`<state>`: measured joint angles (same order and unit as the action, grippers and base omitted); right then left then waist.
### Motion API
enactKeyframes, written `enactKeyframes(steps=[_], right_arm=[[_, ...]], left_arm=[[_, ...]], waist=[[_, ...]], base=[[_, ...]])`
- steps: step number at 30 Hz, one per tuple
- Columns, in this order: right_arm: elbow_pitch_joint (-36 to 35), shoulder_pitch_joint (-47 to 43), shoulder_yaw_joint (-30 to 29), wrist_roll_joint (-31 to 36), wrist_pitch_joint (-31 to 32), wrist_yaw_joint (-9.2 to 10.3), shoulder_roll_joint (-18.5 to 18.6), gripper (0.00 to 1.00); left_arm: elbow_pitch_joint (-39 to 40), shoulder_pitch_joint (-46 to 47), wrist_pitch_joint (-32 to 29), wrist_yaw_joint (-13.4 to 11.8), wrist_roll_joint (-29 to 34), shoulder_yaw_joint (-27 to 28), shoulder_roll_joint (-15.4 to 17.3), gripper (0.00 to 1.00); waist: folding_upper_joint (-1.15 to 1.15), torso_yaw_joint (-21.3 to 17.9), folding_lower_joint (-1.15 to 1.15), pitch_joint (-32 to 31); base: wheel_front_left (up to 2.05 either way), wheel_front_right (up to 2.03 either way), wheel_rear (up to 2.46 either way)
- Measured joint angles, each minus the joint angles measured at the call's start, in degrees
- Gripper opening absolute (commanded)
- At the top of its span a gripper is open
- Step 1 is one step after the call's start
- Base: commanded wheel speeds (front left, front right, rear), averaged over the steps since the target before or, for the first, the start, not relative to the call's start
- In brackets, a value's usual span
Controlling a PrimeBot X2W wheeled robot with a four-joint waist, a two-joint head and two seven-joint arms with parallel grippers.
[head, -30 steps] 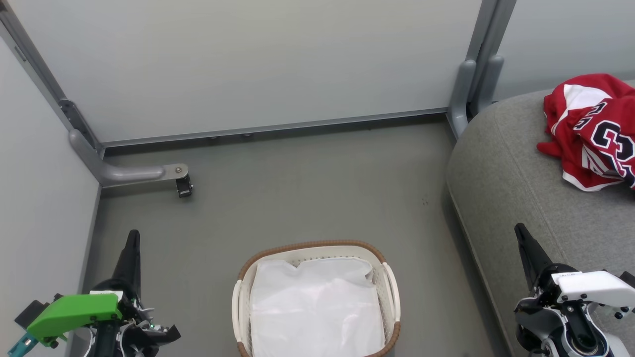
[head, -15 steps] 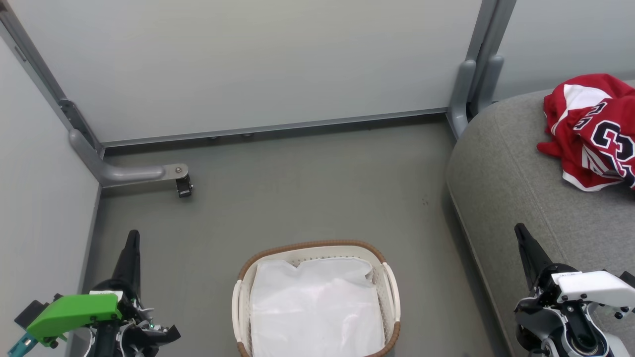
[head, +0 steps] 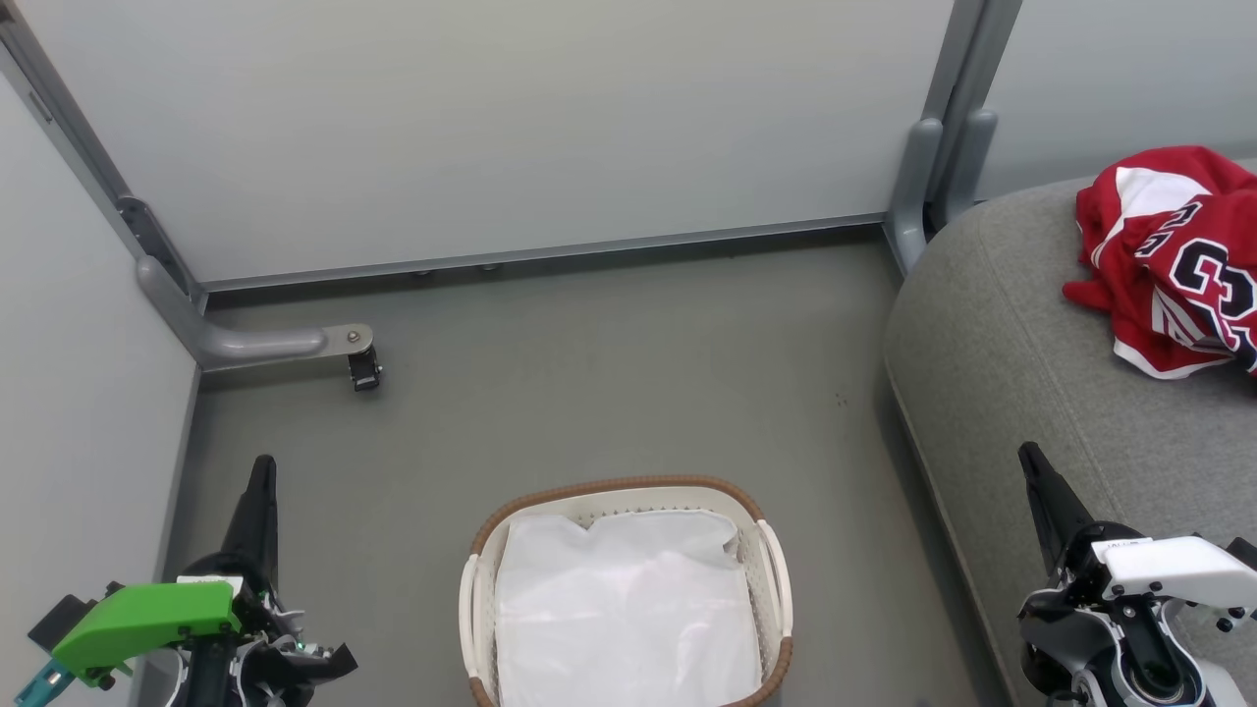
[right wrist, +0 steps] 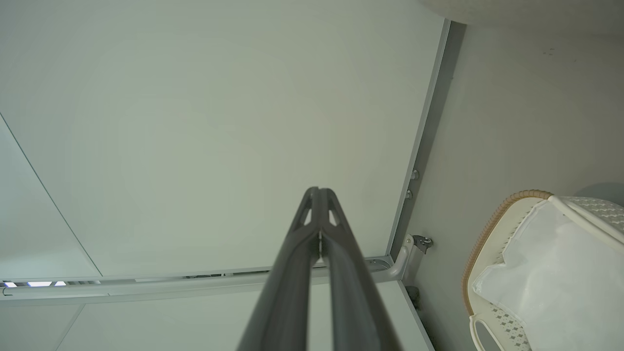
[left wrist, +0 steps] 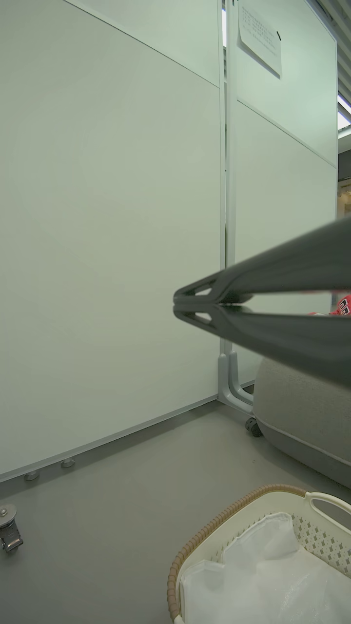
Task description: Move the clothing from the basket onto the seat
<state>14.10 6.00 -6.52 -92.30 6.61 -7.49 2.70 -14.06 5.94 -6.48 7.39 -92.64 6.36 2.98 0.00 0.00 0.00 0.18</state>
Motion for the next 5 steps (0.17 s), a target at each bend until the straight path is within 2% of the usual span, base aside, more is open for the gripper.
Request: enactKeyframes(steps=[5], right_arm=[[0.0, 0.0, 0.0, 0.0, 0.0, 0.0, 0.0, 0.0]], left_arm=[[0.0, 0.0, 0.0, 0.0, 0.0, 0.0, 0.0, 0.0]], waist=[[0.0, 0.0, 0.0, 0.0]], base=[[0.0, 0.0, 0.0]])
